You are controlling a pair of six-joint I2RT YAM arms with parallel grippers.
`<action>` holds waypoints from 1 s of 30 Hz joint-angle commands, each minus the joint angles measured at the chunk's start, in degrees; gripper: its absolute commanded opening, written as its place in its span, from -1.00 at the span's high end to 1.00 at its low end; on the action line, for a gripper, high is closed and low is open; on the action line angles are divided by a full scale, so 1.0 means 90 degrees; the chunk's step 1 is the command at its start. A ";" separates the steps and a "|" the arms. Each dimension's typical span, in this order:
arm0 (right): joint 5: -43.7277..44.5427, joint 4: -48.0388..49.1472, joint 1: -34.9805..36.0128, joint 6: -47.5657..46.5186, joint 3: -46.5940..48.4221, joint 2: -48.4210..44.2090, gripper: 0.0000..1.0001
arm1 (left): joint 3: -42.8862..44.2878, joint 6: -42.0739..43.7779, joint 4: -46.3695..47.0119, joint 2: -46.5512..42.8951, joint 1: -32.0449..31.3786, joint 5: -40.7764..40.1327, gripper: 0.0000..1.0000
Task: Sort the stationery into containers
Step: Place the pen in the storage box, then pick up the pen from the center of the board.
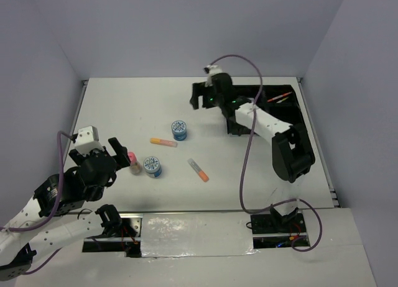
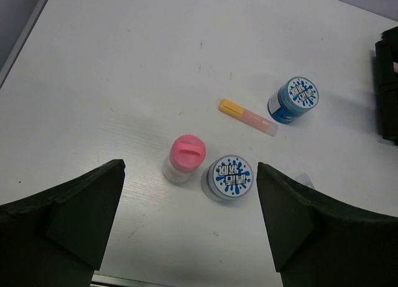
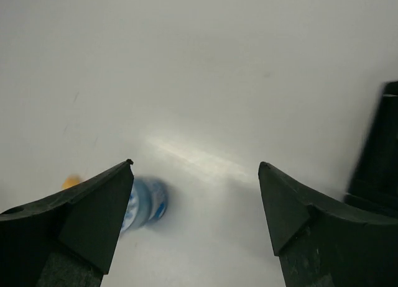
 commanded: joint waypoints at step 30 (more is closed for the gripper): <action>0.1179 -0.2978 0.3387 -0.0563 -0.2159 -0.0446 -0.11 | -0.0006 -0.0151 -0.0016 -0.0253 0.0036 -0.0064 -0.98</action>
